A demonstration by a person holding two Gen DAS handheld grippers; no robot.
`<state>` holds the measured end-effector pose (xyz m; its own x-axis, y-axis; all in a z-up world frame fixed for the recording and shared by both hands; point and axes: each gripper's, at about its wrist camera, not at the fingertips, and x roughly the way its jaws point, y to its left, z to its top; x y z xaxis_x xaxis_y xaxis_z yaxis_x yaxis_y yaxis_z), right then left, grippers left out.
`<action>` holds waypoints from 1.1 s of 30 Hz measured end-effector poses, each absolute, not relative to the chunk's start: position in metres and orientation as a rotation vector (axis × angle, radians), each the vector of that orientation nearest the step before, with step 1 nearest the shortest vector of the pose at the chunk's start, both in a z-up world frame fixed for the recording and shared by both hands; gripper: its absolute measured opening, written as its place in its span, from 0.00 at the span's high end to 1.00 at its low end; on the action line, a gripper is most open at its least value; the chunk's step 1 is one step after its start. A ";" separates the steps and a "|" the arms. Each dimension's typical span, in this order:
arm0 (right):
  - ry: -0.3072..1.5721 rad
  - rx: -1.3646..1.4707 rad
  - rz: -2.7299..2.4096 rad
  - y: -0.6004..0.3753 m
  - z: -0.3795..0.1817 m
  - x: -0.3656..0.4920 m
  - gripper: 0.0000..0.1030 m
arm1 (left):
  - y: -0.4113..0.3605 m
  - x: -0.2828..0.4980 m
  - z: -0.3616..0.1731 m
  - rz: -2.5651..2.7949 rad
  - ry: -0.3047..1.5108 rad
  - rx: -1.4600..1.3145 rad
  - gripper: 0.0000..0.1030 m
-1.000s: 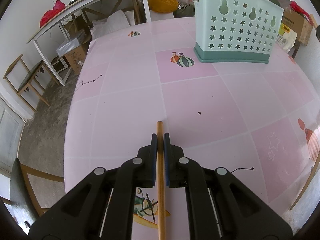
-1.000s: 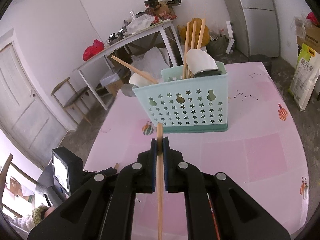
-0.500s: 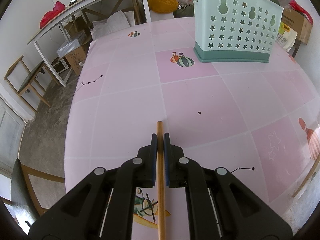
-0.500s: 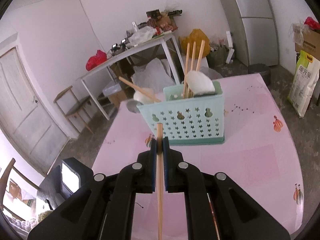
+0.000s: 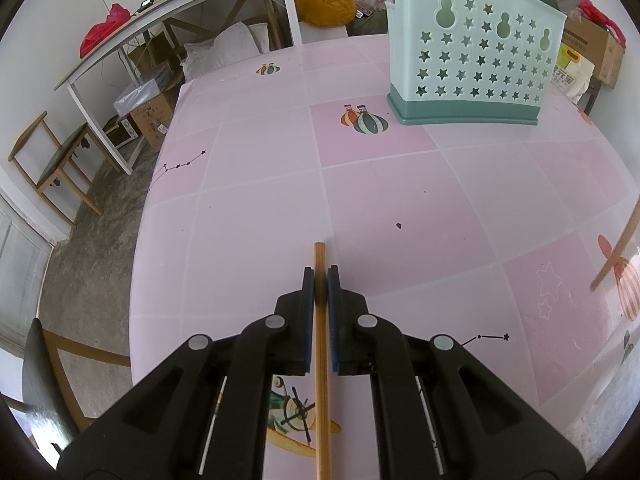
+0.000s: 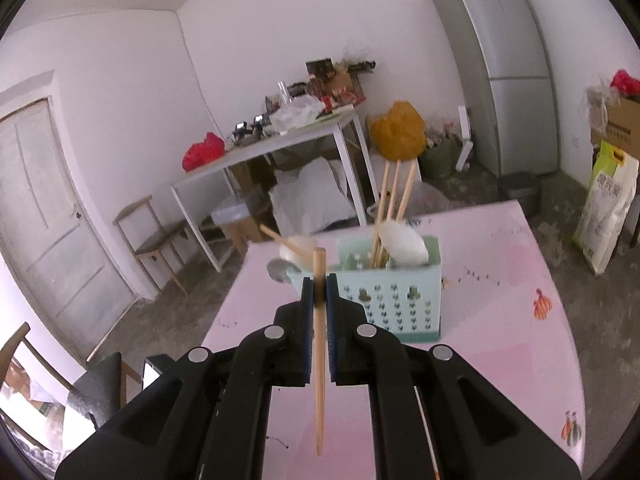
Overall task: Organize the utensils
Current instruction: 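Lift the chopstick with the right tool up over the green holder, then lower the chopstick into the holder and open the right tool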
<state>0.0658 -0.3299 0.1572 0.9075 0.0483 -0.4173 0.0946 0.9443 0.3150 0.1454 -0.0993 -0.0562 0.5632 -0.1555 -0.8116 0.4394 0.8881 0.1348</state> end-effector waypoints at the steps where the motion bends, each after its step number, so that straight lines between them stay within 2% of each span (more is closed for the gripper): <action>1: 0.423 0.324 -0.026 -0.330 0.162 0.066 0.94 | -0.099 0.145 -0.056 -0.360 0.909 0.338 0.95; 16: 0.128 0.144 0.001 -0.338 0.285 0.095 0.94 | -0.077 0.161 -0.055 -0.392 0.924 0.259 0.95; 20: 0.088 0.119 -0.010 -0.344 0.302 0.113 0.94 | -0.069 0.164 -0.049 -0.379 0.908 0.230 0.95; 27: 0.113 0.142 -0.025 -0.362 0.293 0.157 0.94 | -0.048 0.157 -0.011 -0.368 0.815 0.155 0.95; 33: 0.210 0.154 -0.039 -0.368 0.249 0.197 0.94 | -0.035 0.146 0.040 -0.419 0.680 0.071 0.95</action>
